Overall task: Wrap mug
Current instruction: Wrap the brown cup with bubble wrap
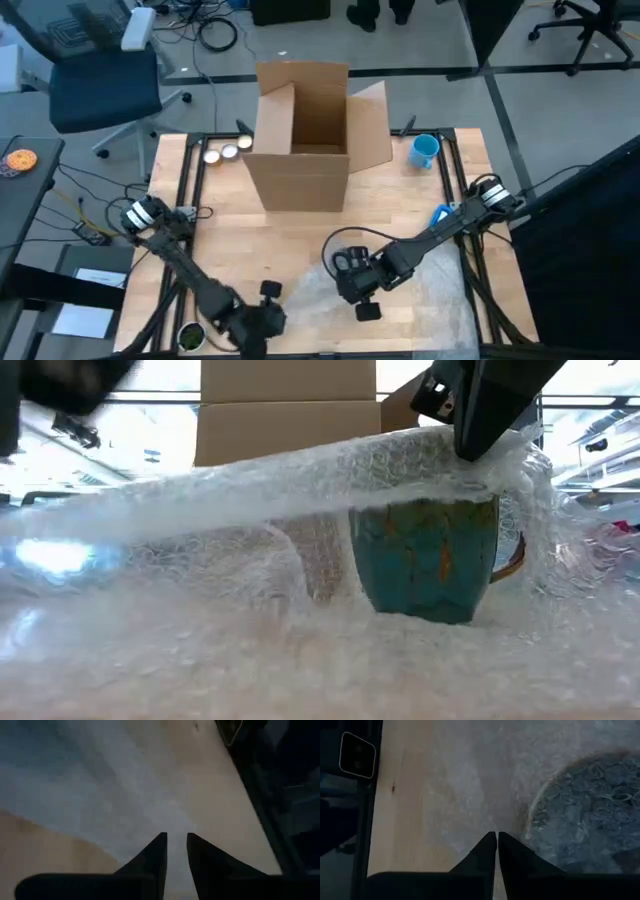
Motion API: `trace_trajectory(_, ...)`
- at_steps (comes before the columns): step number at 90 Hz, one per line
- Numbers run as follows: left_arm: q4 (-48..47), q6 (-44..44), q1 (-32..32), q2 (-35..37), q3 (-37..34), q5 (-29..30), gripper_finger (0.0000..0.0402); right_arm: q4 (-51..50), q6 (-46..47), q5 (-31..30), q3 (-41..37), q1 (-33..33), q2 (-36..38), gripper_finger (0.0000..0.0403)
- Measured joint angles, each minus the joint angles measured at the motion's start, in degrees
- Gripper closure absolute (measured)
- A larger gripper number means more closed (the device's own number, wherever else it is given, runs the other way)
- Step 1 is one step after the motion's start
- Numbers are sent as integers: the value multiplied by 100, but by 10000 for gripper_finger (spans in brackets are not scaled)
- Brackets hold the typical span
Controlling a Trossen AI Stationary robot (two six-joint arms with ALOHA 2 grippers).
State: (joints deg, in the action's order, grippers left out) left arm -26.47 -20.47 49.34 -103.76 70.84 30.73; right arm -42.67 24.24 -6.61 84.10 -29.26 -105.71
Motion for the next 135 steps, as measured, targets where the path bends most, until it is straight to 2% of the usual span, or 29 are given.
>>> trace_trajectory(9, -44, 637, 79, -11, 122, -90, 338, 2, 84, 0, -1, -2, 0, 402)
trace_trajectory(21, -243, 2107, 209, -10, 121, -318, 324, 9, 165, 2, -1, -15, 0, 402)
trace_trajectory(49, -904, 4861, 257, -194, 121, -261, 260, 15, 185, -23, -1, -23, 0, 403)
trace_trajectory(59, -1126, 6087, 260, -377, 119, -262, 251, 17, 181, -66, -1, -28, 0, 403)
trace_trajectory(71, -1028, 6845, 258, -552, 119, -37, 249, 19, 180, -68, -1, -33, 0, 403)
trace_trajectory(85, -492, 7005, 252, -637, 117, 291, 249, 21, 165, -70, -1, -35, 0, 403)
trace_trajectory(101, 260, 7388, 254, -643, 117, 276, 249, 21, 112, -85, -1, -35, 0, 403)
trace_trajectory(107, 284, 7374, 233, -643, 116, 42, 249, 21, 104, -128, -1, -37, 0, 403)
trace_trajectory(121, 357, 6502, 131, -643, 16, -128, 264, 19, -39, -308, -1, -39, 0, 403)
trace_trajectory(135, 1005, 5474, 27, -645, 16, -52, 327, 10, -186, -431, -1, -23, 0, 403)
